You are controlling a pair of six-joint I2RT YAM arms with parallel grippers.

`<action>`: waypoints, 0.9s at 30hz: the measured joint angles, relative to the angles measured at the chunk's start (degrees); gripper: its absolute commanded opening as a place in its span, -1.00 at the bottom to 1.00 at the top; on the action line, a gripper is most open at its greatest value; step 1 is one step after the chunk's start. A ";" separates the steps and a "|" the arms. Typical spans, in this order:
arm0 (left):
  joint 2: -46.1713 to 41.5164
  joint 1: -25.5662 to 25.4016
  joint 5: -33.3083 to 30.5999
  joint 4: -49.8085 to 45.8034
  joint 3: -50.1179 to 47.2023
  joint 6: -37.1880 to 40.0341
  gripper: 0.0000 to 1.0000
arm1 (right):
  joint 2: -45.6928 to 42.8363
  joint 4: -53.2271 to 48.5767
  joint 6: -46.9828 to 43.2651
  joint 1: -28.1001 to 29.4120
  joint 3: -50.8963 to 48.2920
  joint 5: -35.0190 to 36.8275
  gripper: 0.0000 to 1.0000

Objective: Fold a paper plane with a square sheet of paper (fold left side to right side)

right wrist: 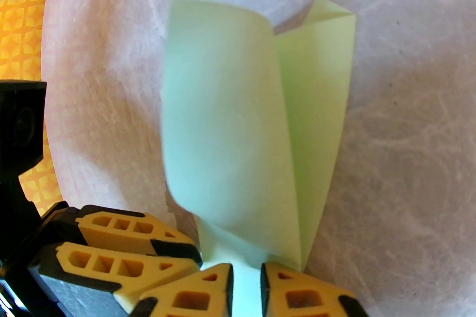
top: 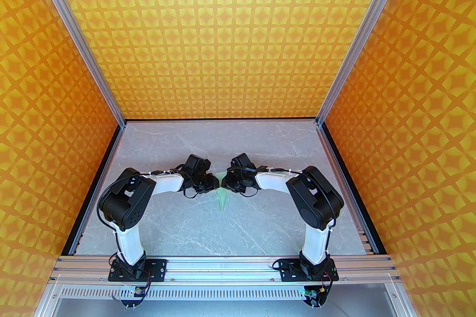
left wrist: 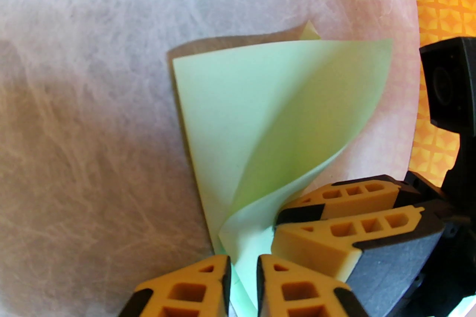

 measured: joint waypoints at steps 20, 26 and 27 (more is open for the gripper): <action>1.09 0.09 0.83 0.90 0.04 -1.97 -0.53 | -0.02 -0.02 0.00 -0.28 -0.02 0.26 -0.59; 1.09 0.09 0.81 0.85 0.11 -2.10 -0.54 | -0.02 0.00 0.00 -0.33 0.00 0.24 -0.59; 1.09 0.09 0.81 0.85 0.13 -2.19 -0.54 | -0.02 0.00 0.00 -0.33 -0.02 0.24 -0.59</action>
